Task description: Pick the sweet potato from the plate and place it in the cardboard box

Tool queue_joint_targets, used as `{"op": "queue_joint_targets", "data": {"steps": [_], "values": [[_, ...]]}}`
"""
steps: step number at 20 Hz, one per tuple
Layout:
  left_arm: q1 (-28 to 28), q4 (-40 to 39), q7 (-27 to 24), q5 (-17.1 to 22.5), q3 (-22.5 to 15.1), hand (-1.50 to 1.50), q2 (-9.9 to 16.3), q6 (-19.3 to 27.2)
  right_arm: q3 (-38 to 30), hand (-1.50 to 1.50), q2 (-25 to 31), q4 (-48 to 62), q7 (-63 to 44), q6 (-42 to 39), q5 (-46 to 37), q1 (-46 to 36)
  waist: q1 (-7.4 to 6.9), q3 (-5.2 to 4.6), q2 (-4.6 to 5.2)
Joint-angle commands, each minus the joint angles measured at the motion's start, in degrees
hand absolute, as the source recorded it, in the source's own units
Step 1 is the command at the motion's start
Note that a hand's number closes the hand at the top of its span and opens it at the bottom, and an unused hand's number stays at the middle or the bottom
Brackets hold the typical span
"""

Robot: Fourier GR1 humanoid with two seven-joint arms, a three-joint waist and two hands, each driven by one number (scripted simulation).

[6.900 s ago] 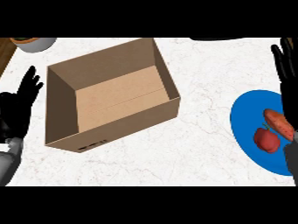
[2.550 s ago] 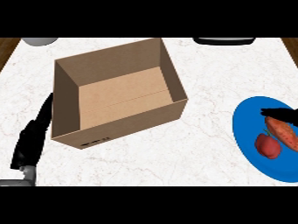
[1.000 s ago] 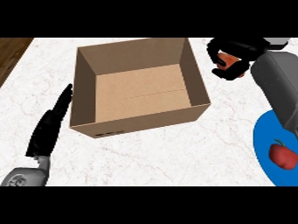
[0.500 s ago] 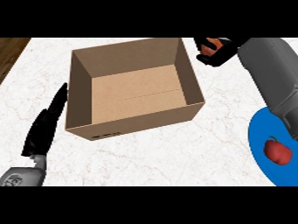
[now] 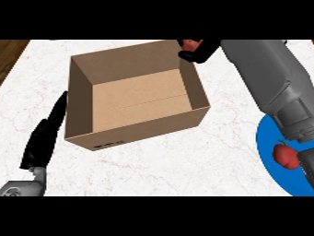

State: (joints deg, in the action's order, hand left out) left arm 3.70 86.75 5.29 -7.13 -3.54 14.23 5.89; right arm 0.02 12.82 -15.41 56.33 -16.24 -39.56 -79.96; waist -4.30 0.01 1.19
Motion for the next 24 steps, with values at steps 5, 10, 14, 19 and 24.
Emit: {"op": "queue_joint_targets", "data": {"steps": [5,10,14,19,24], "values": [[-0.97,0.01,0.09,-2.08,-0.66,0.0,-1.82,2.39,1.42,1.5,-6.89,2.33,0.54,-7.13,0.31,-4.75,1.3,-0.05,-0.26],[0.18,-0.82,-0.01,-1.13,0.23,0.0,-0.98,0.65,5.4,1.5,-12.6,3.3,-3.62,-3.95,-1.26,-4.83,0.87,-0.1,-0.27],[0.67,-0.01,0.38,-0.43,0.75,0.0,-0.73,-0.28,10.04,1.5,-12.74,3.08,-4.48,-1.46,-0.29,-1.8,-0.31,-0.11,-0.36],[2.97,-2.07,0.34,-1.55,-0.52,0.0,-2.05,-0.15,14.25,1.5,-12.8,1.59,-10.91,-0.62,3.7,0.74,-2.32,-0.16,-0.05],[1.08,-1.01,-1.09,-2.4,-1.46,0.0,-2.12,-0.34,19.06,-1.5,-12.81,-0.26,-11.85,0.75,6.03,6.56,-3.6,-0.14,0.22]]}}
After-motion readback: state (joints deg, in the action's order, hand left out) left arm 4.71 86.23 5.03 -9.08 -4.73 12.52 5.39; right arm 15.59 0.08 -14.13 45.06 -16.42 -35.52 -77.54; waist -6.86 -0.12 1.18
